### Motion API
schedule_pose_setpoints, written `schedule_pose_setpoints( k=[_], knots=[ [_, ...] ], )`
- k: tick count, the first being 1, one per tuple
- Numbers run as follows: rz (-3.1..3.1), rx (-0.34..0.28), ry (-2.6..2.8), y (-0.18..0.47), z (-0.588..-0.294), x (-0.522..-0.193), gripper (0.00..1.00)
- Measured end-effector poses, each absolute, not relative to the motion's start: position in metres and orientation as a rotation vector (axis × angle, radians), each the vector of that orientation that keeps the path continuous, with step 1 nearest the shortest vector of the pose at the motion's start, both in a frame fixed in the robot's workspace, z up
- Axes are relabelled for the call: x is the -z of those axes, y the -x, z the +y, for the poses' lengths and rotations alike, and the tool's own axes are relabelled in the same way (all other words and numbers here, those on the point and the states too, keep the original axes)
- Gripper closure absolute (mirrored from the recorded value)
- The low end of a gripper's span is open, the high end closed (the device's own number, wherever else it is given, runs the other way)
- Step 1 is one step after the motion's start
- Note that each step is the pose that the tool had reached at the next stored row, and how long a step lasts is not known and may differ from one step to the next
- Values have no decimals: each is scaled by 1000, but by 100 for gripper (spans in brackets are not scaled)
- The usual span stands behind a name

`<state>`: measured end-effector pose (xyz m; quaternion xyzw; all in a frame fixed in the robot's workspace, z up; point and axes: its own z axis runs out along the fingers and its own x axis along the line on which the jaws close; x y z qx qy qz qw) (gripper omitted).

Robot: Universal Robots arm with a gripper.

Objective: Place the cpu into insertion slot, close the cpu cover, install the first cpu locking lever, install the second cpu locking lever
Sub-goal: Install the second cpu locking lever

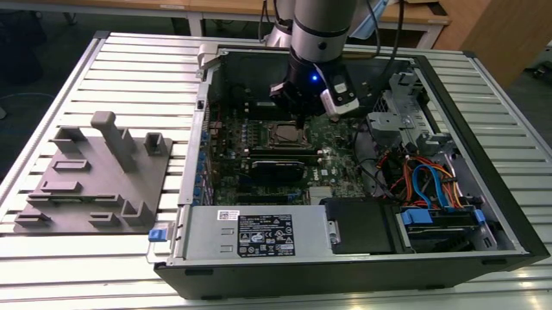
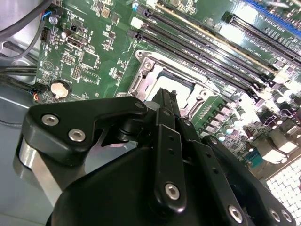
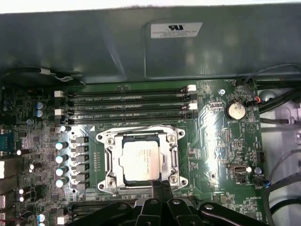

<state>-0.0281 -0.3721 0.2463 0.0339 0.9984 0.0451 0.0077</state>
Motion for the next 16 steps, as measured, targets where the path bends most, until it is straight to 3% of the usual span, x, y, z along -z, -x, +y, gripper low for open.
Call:
schedule_pose_setpoints(
  k=[16],
  knots=[
    [3163, -151, -110, 28, -390, -245, 90]
  ],
)
